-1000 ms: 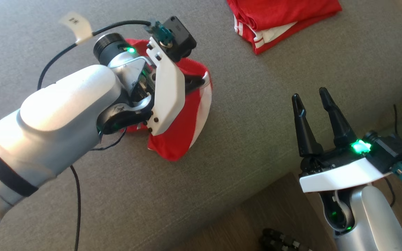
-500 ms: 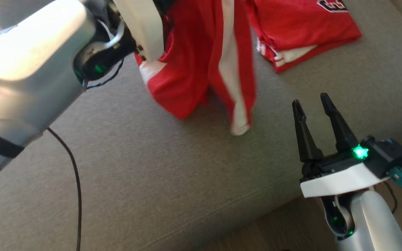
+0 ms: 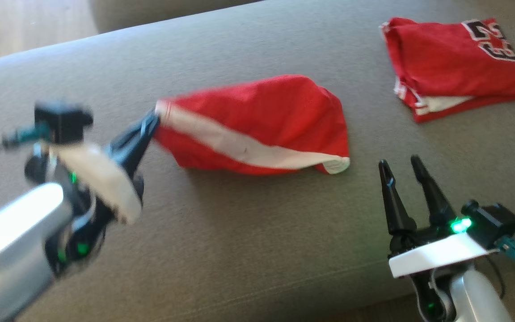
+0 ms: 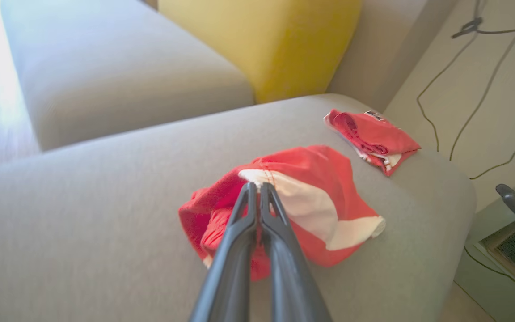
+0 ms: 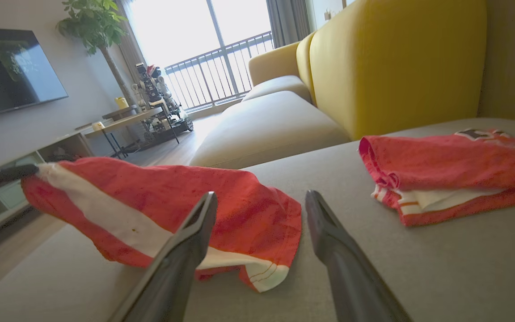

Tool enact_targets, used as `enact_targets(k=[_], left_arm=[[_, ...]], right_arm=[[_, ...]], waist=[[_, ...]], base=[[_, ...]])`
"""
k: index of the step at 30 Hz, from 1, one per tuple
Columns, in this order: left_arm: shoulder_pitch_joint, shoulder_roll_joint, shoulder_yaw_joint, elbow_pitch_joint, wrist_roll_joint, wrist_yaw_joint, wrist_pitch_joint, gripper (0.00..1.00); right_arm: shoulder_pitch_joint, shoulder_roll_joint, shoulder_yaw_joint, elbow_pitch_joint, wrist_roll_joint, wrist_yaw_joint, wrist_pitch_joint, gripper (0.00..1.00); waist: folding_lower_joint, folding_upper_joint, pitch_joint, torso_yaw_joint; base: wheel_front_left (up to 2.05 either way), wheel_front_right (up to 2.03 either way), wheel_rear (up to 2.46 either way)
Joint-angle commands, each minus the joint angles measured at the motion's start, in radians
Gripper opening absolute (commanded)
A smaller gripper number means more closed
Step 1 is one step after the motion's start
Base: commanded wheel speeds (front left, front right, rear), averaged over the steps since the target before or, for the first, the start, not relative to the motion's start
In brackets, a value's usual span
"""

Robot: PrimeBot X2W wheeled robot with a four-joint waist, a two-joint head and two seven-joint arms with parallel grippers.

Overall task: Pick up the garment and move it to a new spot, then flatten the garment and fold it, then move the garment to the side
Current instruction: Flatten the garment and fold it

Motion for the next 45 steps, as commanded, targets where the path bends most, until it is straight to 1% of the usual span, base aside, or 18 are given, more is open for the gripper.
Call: enact_targets(k=[1, 4, 6, 8, 12, 17, 21, 25, 26, 28, 29, 32, 37, 41, 45], left_arm=[[-0.037, 0.041, 0.069, -0.031, -0.006, 0.01, -0.021, 0.0], [0.075, 0.054, 0.112, -0.059, -0.025, 0.042, -0.049, 0.0], [0.137, 0.042, 0.164, -0.064, -0.024, 0.055, -0.054, 0.0], [0.196, 0.018, 0.236, -0.065, 0.0, 0.057, -0.055, 0.0], [0.284, -0.03, 0.318, -0.048, 0.06, 0.033, -0.055, 0.0], [0.329, -0.069, 0.372, -0.027, 0.106, 0.0, -0.055, 0.0], [0.35, -0.091, 0.399, -0.014, 0.133, -0.015, -0.055, 0.0], [0.367, -0.108, 0.423, -0.003, 0.149, -0.026, -0.055, 0.0], [0.371, -0.111, 0.429, 0.0, 0.153, -0.029, -0.055, 0.0], [0.379, -0.118, 0.44, 0.006, 0.16, -0.034, -0.055, 0.0], [0.382, -0.122, 0.445, 0.009, 0.163, -0.036, -0.055, 0.0], [0.387, -0.129, 0.454, 0.012, 0.173, -0.041, -0.055, 0.0], [0.408, -0.142, 0.491, 0.013, 0.193, -0.052, -0.055, 0.0], [0.434, -0.143, 0.516, 0.007, 0.199, -0.06, -0.055, 0.0], [0.447, -0.145, 0.534, -0.021, 0.187, -0.08, -0.055, 0.0]], right_arm=[[-0.009, -0.003, 0.027, -0.005, 0.036, 0.0, -0.009, 1.0], [-0.042, -0.003, 0.045, 0.109, 0.113, 0.0, -0.009, 1.0], [-0.084, -0.003, 0.046, 0.193, 0.137, 0.0, -0.009, 1.0], [-0.13, -0.003, 0.06, 0.279, 0.137, 0.0, -0.009, 1.0], [-0.211, -0.003, 0.113, 0.461, 0.128, 0.0, -0.009, 1.0], [-0.279, -0.003, 0.21, 0.608, 0.149, 0.0, -0.009, 1.0], [-0.303, -0.003, 0.245, 0.69, 0.139, 0.0, -0.009, 1.0], [-0.303, -0.003, 0.266, 0.713, 0.154, 0.0, -0.009, 1.0], [-0.303, -0.003, 0.27, 0.716, 0.158, 0.0, -0.009, 0.89], [-0.303, -0.003, 0.282, 0.726, 0.156, 0.0, -0.009, 0.36], [-0.304, -0.003, 0.286, 0.728, 0.155, 0.0, -0.009, 0.0], [-0.302, -0.003, 0.285, 0.729, 0.154, 0.0, -0.009, 0.0], [-0.289, -0.003, 0.231, 0.686, 0.124, 0.0, -0.009, 0.0], [-0.27, -0.017, 0.179, 0.61, 0.115, 0.0, -0.009, 0.0], [-0.261, -0.041, 0.118, 0.497, 0.128, 0.0, -0.009, 0.0]], waist=[[0.0, 0.0, -0.002, 0.041], [0.0, 0.0, -0.003, 0.08], [0.0, 0.0, -0.002, 0.105], [0.0, 0.0, -0.001, 0.127], [0.0, 0.0, -0.003, 0.167], [0.0, 0.0, 0.003, 0.19], [0.0, 0.0, 0.008, 0.197], [0.0, 0.0, 0.008, 0.195], [0.0, 0.0, 0.007, 0.193], [0.0, 0.0, 0.005, 0.19], [0.0, 0.0, 0.003, 0.189], [0.0, 0.0, -0.001, 0.187], [0.0, 0.0, -0.022, 0.177], [0.0, 0.0, -0.046, 0.165], [0.0, 0.0, -0.073, 0.154]], base=[[0.0, 0.0, 0.0], [0.0, 0.0, 0.0], [0.0, 0.0, 0.0], [0.0, 0.0, 0.0], [0.0, 0.0, 0.0], [0.0, 0.0, 0.0], [0.0, 0.0, 0.0], [0.0, 0.0, 0.0], [0.0, 0.0, 0.0], [0.0, 0.0, 0.0], [0.0, 0.0, 0.0], [0.0, 0.0, 0.0], [0.0, 0.0, 0.0], [0.0, 0.0, 0.0], [0.0, 0.0, 0.0]])
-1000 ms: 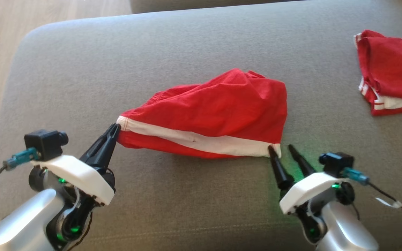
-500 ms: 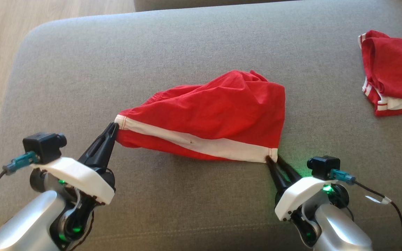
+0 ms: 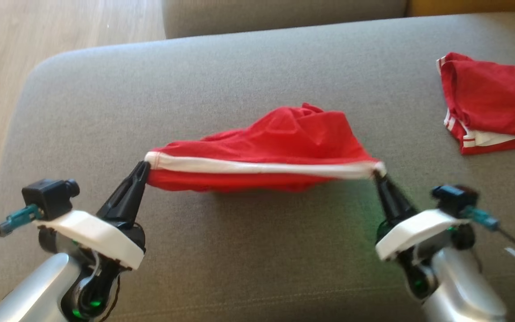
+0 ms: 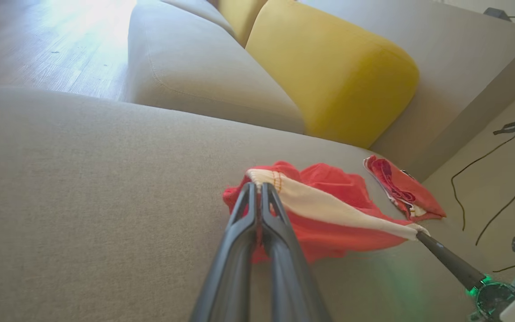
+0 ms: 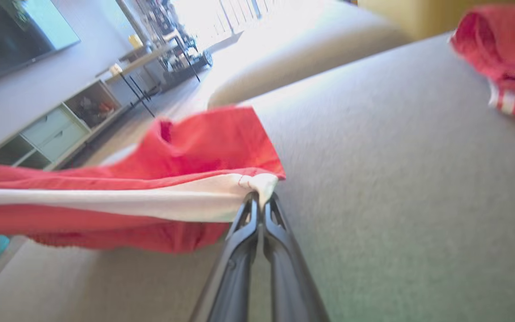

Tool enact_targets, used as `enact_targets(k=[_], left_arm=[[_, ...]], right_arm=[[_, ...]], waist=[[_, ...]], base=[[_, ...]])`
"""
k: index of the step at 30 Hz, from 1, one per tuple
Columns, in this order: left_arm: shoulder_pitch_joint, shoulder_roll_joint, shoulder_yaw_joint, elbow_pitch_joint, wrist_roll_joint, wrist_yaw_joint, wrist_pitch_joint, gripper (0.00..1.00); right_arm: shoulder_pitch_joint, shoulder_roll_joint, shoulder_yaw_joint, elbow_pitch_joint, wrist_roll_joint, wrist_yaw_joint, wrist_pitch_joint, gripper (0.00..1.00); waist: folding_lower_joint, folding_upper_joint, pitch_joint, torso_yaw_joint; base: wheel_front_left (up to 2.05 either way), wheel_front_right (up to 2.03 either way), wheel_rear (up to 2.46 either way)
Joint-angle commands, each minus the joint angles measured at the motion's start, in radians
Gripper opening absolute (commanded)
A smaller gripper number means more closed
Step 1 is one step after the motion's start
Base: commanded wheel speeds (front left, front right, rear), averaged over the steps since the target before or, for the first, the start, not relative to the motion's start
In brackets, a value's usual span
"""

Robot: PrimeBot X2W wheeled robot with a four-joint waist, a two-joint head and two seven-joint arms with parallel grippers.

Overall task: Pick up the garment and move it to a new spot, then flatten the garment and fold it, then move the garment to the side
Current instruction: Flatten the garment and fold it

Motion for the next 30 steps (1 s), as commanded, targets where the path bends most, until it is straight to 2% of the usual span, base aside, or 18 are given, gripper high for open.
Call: enact_targets(k=[1, 8, 12, 15, 19, 25, 29, 30], left_arm=[[-0.051, 0.032, 0.058, -0.038, -0.005, -0.007, -0.009, 0.0], [-0.195, 0.046, 0.095, -0.131, -0.049, -0.035, 0.085, 0.0], [-0.356, 0.034, 0.116, -0.126, -0.05, -0.048, 0.152, 0.0], [-0.497, 0.012, 0.12, -0.063, -0.02, -0.063, 0.187, 0.0], [-0.698, -0.03, 0.115, 0.073, 0.066, -0.083, 0.185, 0.0], [-0.992, -0.104, 0.077, 0.302, 0.269, -0.128, 0.059, 0.0], [-1.129, -0.144, 0.071, 0.395, 0.409, -0.141, -0.006, 0.0], [-1.129, -0.144, 0.071, 0.395, 0.409, -0.141, -0.006, 0.0]], right_arm=[[-0.022, -0.015, 0.004, -0.059, 0.008, 0.0, -0.002, 0.0], [-0.111, -0.072, -0.099, -0.345, 0.068, 0.0, 0.109, 0.0], [-0.244, -0.096, -0.134, -0.417, 0.054, 0.0, 0.179, 0.0], [-0.381, -0.099, -0.139, -0.387, 0.041, 0.0, 0.216, 0.0], [-0.587, -0.102, -0.144, -0.271, 0.023, 0.0, 0.216, 0.0], [-0.872, -0.113, -0.107, -0.088, -0.035, 0.0, 0.098, 0.0], [-0.991, -0.121, -0.102, -0.049, -0.041, 0.0, 0.018, 0.0], [-0.991, -0.121, -0.102, -0.049, -0.041, 0.0, 0.018, 0.0]], waist=[[0.0, 0.0, -0.014, -0.007], [0.0, 0.0, -0.033, -0.029], [0.0, 0.0, -0.002, -0.047], [0.0, 0.0, 0.045, -0.066], [0.0, 0.0, 0.138, -0.09], [0.0, 0.0, 0.276, -0.121], [0.0, 0.0, 0.338, -0.123], [0.0, 0.0, 0.338, -0.123]], base=[[0.0, 0.0, 0.0], [0.0, 0.0, 0.0], [0.0, 0.0, 0.0], [0.0, 0.0, 0.0], [0.0, 0.0, 0.0], [0.0, 0.0, 0.0], [0.0, 0.0, 0.0], [0.0, 0.0, 0.0]])
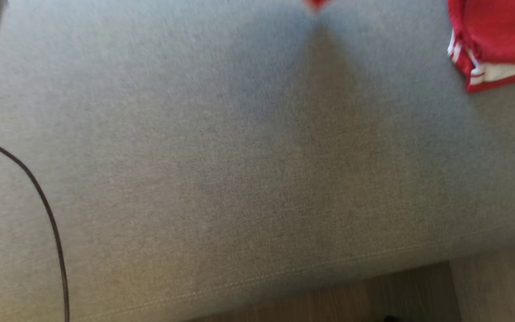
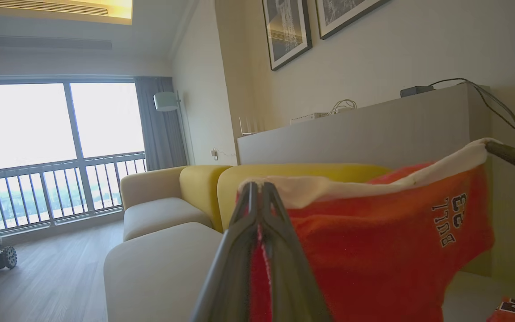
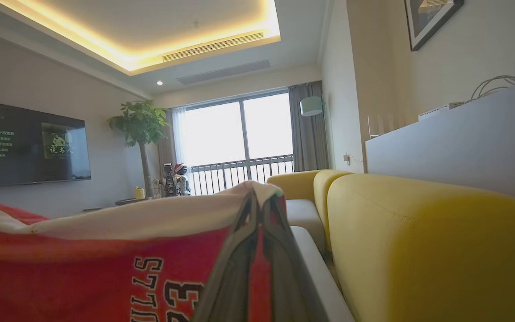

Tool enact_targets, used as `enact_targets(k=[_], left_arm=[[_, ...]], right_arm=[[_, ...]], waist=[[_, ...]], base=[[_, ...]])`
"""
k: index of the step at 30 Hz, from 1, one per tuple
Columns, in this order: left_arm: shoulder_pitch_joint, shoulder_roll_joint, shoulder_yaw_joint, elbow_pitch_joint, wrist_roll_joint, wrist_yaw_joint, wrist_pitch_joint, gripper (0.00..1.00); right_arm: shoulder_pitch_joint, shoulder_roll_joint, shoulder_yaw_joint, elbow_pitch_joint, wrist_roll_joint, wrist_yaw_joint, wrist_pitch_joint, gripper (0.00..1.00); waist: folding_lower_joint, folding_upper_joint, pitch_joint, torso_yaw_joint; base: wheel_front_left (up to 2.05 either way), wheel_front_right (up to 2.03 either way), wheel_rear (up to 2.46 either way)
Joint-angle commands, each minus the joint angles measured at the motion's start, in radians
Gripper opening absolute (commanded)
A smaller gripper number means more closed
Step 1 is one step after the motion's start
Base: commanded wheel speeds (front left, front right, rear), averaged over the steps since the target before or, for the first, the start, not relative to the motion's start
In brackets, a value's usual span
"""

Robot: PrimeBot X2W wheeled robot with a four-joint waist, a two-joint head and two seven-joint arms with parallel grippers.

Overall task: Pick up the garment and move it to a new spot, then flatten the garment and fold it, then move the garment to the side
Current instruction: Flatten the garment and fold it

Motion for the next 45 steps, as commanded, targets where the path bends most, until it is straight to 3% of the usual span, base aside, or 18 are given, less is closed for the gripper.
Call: enact_targets(k=[1, 6, 11, 13, 18, 26, 31, 36, 41, 45], left_arm=[[-0.057, 0.027, 0.05, -0.016, 0.029, 0.002, -0.01, 0.0], [0.036, -0.003, 0.214, -0.166, 0.179, -0.013, -0.011, 0.0], [0.322, -0.019, 0.264, -0.272, 0.257, -0.044, -0.012, 0.0], [0.517, -0.02, 0.258, -0.308, 0.269, -0.05, -0.012, 0.0], [0.814, -0.005, 0.22, -0.401, 0.286, -0.051, -0.012, 0.0], [1.189, 0.021, 0.133, -0.478, 0.405, -0.051, -0.012, 0.0], [1.321, 0.026, 0.121, -0.489, 0.436, -0.051, -0.012, 0.0], [1.413, 0.046, 0.136, -0.506, 0.438, -0.051, -0.012, 0.0], [1.471, 0.035, 0.173, -0.554, 0.385, -0.051, -0.012, 0.0], [1.462, 0.019, 0.173, -0.571, 0.322, -0.051, -0.012, 0.0]], right_arm=[[-0.032, 0.0, 0.004, -0.036, 0.0, 0.0, -0.014, 0.0], [0.022, -0.03, 0.008, -0.149, 0.01, 0.0, -0.027, 0.0], [0.278, -0.062, 0.036, -0.251, 0.041, 0.0, -0.028, 0.0], [0.475, -0.083, 0.052, -0.275, 0.08, 0.0, -0.025, 0.0], [0.788, -0.087, 0.057, -0.314, 0.148, 0.0, 0.04, 0.0], [1.122, -0.106, 0.087, -0.398, 0.2, 0.0, 0.209, 0.0], [1.249, -0.15, 0.079, -0.487, 0.227, 0.0, 0.304, 0.0], [1.377, -0.181, -0.018, -0.607, 0.247, 0.0, 0.367, 0.0], [1.417, -0.13, -0.155, -0.714, 0.259, 0.0, 0.417, 0.0], [1.359, -0.088, -0.185, -0.722, 0.229, 0.0, 0.463, 0.0]], waist=[[-0.0001, 0.0, 0.058, -0.013], [-0.0001, 0.0, 0.081, -0.001], [-0.0001, 0.0, 0.042, 0.023], [-0.0001, 0.0, 0.002, 0.037], [-0.0001, 0.0, -0.067, 0.045], [-0.0001, 0.0, -0.159, 0.044], [-0.0001, 0.0, -0.184, 0.056], [-0.0001, 0.0, -0.211, 0.075], [-0.0001, 0.0, -0.241, 0.077], [-0.0001, 0.0, -0.249, 0.079]], base=[[0.0, 0.0, 0.0], [0.0, 0.0, 0.0], [0.0, 0.0, 0.0], [0.0, 0.0, 0.0], [0.0, 0.0, 0.0], [0.0, 0.0, 0.0], [0.0, 0.0, 0.0], [0.0, 0.0, 0.0], [0.0, 0.0, 0.0], [0.0, 0.0, 0.0]])
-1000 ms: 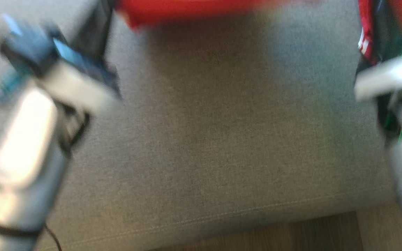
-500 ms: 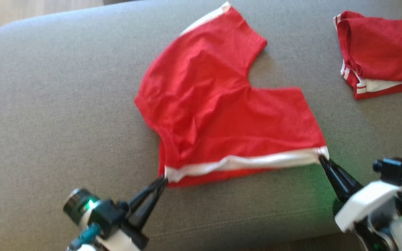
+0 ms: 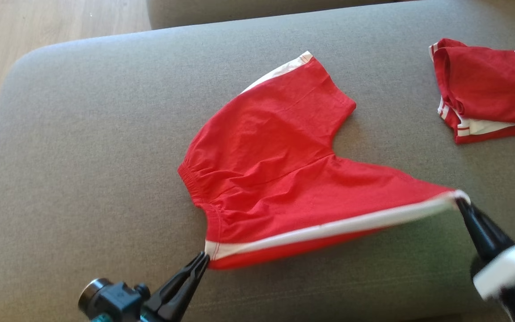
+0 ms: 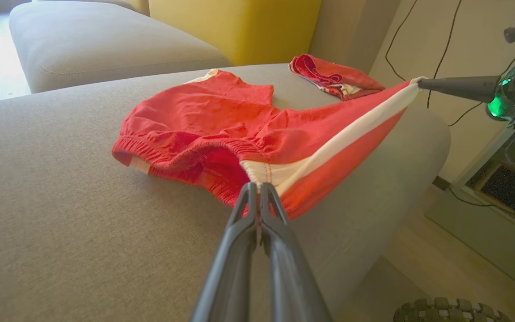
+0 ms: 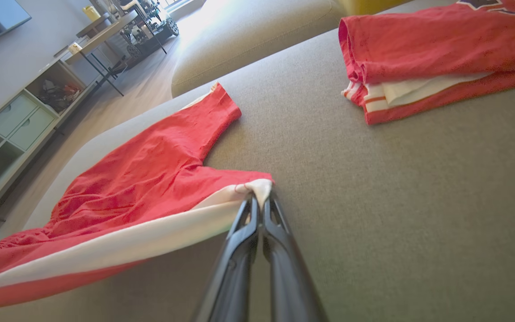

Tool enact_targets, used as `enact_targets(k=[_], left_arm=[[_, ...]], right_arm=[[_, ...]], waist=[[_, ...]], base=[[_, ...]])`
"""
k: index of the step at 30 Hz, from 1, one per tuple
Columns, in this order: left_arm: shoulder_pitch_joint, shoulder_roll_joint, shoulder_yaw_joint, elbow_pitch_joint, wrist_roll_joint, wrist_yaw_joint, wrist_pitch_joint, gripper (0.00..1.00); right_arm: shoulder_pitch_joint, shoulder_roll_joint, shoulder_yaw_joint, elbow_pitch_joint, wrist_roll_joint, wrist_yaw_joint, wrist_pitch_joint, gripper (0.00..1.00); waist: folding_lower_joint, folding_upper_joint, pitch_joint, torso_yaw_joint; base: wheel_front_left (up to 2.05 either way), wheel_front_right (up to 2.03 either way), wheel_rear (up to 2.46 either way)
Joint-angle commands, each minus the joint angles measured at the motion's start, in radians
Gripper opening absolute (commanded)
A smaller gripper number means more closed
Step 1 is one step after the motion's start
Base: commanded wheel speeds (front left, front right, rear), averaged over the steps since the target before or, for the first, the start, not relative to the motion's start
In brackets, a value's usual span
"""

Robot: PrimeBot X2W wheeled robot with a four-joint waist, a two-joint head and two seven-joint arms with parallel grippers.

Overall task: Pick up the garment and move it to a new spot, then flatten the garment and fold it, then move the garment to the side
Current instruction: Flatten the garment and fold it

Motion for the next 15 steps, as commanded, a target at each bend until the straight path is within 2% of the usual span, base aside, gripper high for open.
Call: enact_targets(k=[1, 8, 15], left_arm=[[-0.055, 0.008, 0.037, -0.028, -0.028, 0.001, -0.005, 0.0], [-0.213, -0.038, -0.013, 0.053, -0.201, 0.001, -0.001, 0.0], [-0.384, -0.115, -0.003, 0.182, -0.398, 0.001, 0.071, 0.0]], right_arm=[[-0.084, -0.003, -0.004, -0.022, -0.017, 0.0, 0.017, 0.0], [-0.362, 0.071, -0.002, 0.171, -0.148, 0.0, 0.114, 0.0], [-0.652, 0.059, 0.016, 0.392, -0.23, 0.0, 0.198, 0.0]], waist=[[0.0, -0.0001, -0.002, 0.002], [0.0, -0.0001, 0.012, 0.049], [0.0, -0.0001, 0.067, 0.119]], base=[[0.0, 0.0, 0.0], [0.0, 0.0, 0.0], [0.0, 0.0, 0.0]])
